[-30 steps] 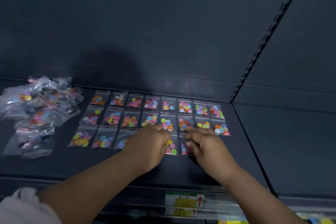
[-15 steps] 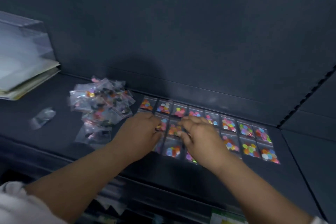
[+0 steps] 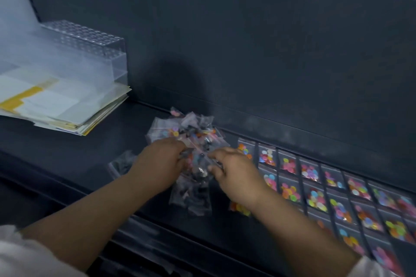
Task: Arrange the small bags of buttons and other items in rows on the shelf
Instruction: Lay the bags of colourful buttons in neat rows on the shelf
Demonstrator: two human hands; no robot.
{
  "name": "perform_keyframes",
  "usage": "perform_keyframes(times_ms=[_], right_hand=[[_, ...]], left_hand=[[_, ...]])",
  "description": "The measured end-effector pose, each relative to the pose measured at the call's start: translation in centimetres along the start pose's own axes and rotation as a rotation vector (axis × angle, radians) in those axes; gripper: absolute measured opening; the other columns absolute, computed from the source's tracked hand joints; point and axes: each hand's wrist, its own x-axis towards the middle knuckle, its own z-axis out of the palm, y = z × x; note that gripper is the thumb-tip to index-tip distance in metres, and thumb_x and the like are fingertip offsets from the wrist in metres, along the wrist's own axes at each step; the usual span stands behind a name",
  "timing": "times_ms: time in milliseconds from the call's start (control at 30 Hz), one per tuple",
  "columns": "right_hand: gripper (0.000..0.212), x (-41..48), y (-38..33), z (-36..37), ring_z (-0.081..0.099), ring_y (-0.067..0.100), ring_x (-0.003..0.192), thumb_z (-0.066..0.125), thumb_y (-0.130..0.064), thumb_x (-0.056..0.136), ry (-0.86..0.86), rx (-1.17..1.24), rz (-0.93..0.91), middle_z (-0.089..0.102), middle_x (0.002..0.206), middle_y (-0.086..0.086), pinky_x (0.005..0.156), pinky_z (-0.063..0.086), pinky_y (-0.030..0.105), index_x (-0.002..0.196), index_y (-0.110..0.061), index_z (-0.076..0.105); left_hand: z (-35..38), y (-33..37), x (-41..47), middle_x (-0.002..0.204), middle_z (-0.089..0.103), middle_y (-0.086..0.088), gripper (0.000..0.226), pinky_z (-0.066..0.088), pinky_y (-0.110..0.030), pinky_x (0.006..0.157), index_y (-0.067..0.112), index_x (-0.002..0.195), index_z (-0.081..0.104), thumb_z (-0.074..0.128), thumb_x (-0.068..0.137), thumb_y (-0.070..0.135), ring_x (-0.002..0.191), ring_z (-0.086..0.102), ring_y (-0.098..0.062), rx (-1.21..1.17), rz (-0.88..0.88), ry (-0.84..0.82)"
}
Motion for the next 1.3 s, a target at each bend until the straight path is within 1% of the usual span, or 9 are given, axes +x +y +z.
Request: perform_keyframes(times_ms=[167,300,467,600,800,933,1067,1167,1300], right_hand=[[0.034,2.1,-1.1,1.5,0.042,0.02,0.12,0.055,-0.025,0.091,-0.044,-0.04,0.08,0.052,0.128,0.001,0.099,0.034,0.024,0.125,-0.019,0.056],[0.05,2.9,-1.6,2.7,0.024,0.019,0.136,0.053,-0.032,0.092,-0.107,-0.121,0.124,0.032,0.15,-0.002,0.111,0.018,0.024,0.14,-0.023,0.04],[0.056,3.5,-1.7,3.9,0.014,0.018,0.141,0.05,-0.036,0.093,-0.144,-0.118,0.225,0.018,0.156,-0.005,0.115,0.014,0.028,0.145,-0.027,0.031],[0.058,4.1,-2.1,3.8,0.013,0.017,0.141,0.052,-0.038,0.092,-0.153,-0.099,0.243,0.021,0.155,-0.007,0.116,0.017,0.033,0.145,-0.029,0.03],[0.05,5.0,-3.3,3.9,0.022,0.017,0.133,0.045,-0.041,0.094,-0.1,-0.138,0.211,0.036,0.143,-0.007,0.103,0.02,0.033,0.142,-0.031,0.036],[0.056,5.9,-3.6,4.1,0.027,0.023,0.134,0.049,-0.04,0.093,-0.158,-0.124,0.292,0.036,0.143,0.0,0.107,0.025,0.04,0.145,-0.03,0.03],[0.032,6.2,-3.5,3.9,0.047,0.023,0.117,0.059,-0.034,0.088,-0.136,-0.041,0.338,0.053,0.119,0.0,0.1,0.04,0.039,0.118,-0.025,0.054],[0.006,6.3,-3.3,4.0,0.053,0.02,0.103,0.061,-0.027,0.085,-0.105,0.026,0.343,0.055,0.104,-0.003,0.093,0.046,0.038,0.089,-0.03,0.057],[0.028,6.3,-2.4,4.6,0.057,0.015,0.088,0.062,-0.015,0.081,0.021,0.218,0.366,0.053,0.087,-0.01,0.084,0.05,0.034,0.06,-0.031,0.05]], left_hand=[[1.4,-3.1,1.9,0.1,0.064,0.0,0.034,0.046,-0.034,0.085,0.021,0.098,0.065,0.038,0.084,0.033,0.097,0.056,-0.022,-0.026,0.175,-0.102],[2.4,-4.1,3.7,0.152,0.03,0.005,0.05,0.019,-0.036,0.113,0.029,0.142,0.037,0.037,0.095,0.044,0.141,0.021,-0.019,0.131,0.272,-0.253],[2.0,-6.4,3.8,0.152,0.027,0.004,0.081,0.019,-0.037,0.11,0.034,0.147,0.025,0.011,0.075,0.068,0.14,0.019,-0.018,0.162,0.271,-0.245],[1.4,-8.3,4.2,0.154,0.022,0.002,0.062,0.014,-0.04,0.114,0.031,0.146,0.025,0.037,0.092,0.056,0.143,0.014,-0.02,0.227,0.188,-0.246],[0.7,-9.5,4.4,0.147,0.033,0.001,0.053,0.021,-0.04,0.113,0.03,0.137,0.041,0.04,0.091,0.055,0.138,0.024,-0.02,0.212,0.123,-0.21],[0.9,-9.3,4.4,0.136,0.047,0.002,0.045,0.027,-0.038,0.11,0.024,0.127,0.053,0.049,0.089,0.049,0.131,0.035,-0.018,0.081,0.179,-0.103],[1.5,-8.5,5.2,0.115,0.058,0.002,0.036,0.036,-0.037,0.1,0.024,0.117,0.061,0.055,0.086,0.042,0.114,0.047,-0.02,0.037,0.223,-0.06],[1.7,-8.0,5.9,0.1,0.058,0.003,0.025,0.04,-0.037,0.093,0.022,0.102,0.063,0.055,0.086,0.04,0.103,0.049,-0.02,0.013,0.22,-0.049],[1.7,-7.4,6.8,0.092,0.058,0.0,0.016,0.042,-0.034,0.085,0.017,0.093,0.063,0.053,0.088,0.029,0.095,0.05,-0.02,-0.012,0.22,0.004]])
